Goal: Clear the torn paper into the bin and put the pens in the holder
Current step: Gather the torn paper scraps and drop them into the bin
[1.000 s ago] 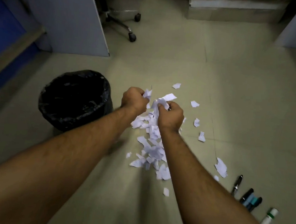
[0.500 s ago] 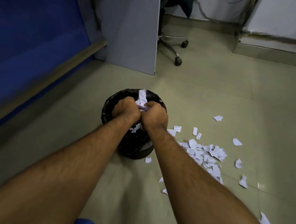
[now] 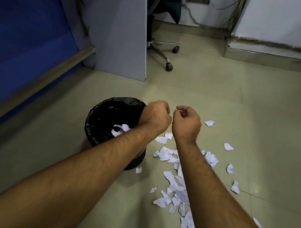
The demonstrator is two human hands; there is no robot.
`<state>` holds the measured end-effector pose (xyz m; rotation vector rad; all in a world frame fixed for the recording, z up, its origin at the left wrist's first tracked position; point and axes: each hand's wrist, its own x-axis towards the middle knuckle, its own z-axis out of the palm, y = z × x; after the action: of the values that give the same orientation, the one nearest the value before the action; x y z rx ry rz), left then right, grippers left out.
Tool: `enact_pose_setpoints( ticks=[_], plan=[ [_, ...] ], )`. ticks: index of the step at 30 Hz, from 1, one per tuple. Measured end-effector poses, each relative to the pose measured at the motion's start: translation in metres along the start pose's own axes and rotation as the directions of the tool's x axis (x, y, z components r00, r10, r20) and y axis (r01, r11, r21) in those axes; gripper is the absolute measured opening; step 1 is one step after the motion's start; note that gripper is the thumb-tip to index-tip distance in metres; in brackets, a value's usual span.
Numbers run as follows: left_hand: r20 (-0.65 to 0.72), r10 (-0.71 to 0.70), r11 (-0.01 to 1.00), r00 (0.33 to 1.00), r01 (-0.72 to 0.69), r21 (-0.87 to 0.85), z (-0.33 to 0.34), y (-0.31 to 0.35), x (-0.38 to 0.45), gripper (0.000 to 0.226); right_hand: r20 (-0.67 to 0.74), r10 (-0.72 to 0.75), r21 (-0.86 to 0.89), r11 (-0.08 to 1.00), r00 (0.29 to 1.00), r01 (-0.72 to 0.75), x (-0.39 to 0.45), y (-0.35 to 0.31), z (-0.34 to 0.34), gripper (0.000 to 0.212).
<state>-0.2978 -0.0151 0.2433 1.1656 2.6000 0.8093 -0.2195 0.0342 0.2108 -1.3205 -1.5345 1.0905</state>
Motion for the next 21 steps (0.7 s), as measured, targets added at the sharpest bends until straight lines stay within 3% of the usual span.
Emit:
enact_pose_setpoints(
  ticks=[6,10,13,16,18,21],
  plan=[
    [0.344,0.063,0.998,0.937,-0.051,-0.043,0.117,0.025,-0.016,0.026,0.002,0.125,-0.218,0.968,0.992,-0.121,0.019,0.093,-0.069,0.024],
    [0.503,0.078,0.993,0.861,-0.111,0.037,0.207,0.004,-0.049,0.036,0.008,0.290,-0.492,0.834,0.957,-0.249,0.012,0.187,-0.106,0.032],
    [0.544,0.077,0.965,0.835,-0.199,0.170,0.252,-0.018,-0.064,0.044,0.143,0.252,-0.549,0.825,0.957,-0.135,0.002,0.237,-0.110,0.045],
    [0.479,0.086,0.906,0.873,-0.269,0.328,0.278,-0.033,-0.057,0.068,0.213,0.058,-0.579,0.812,0.975,0.079,0.014,0.279,-0.095,0.080],
    [0.457,0.071,0.884,0.887,-0.268,0.383,0.287,-0.038,-0.045,0.085,0.276,0.097,-0.646,0.756,0.956,0.110,0.029,0.290,-0.086,0.093],
    [0.597,-0.058,0.883,0.800,-0.238,0.405,0.297,-0.040,-0.034,0.100,0.367,0.181,-0.745,0.645,0.912,0.172,0.040,0.295,-0.081,0.085]
  ],
)
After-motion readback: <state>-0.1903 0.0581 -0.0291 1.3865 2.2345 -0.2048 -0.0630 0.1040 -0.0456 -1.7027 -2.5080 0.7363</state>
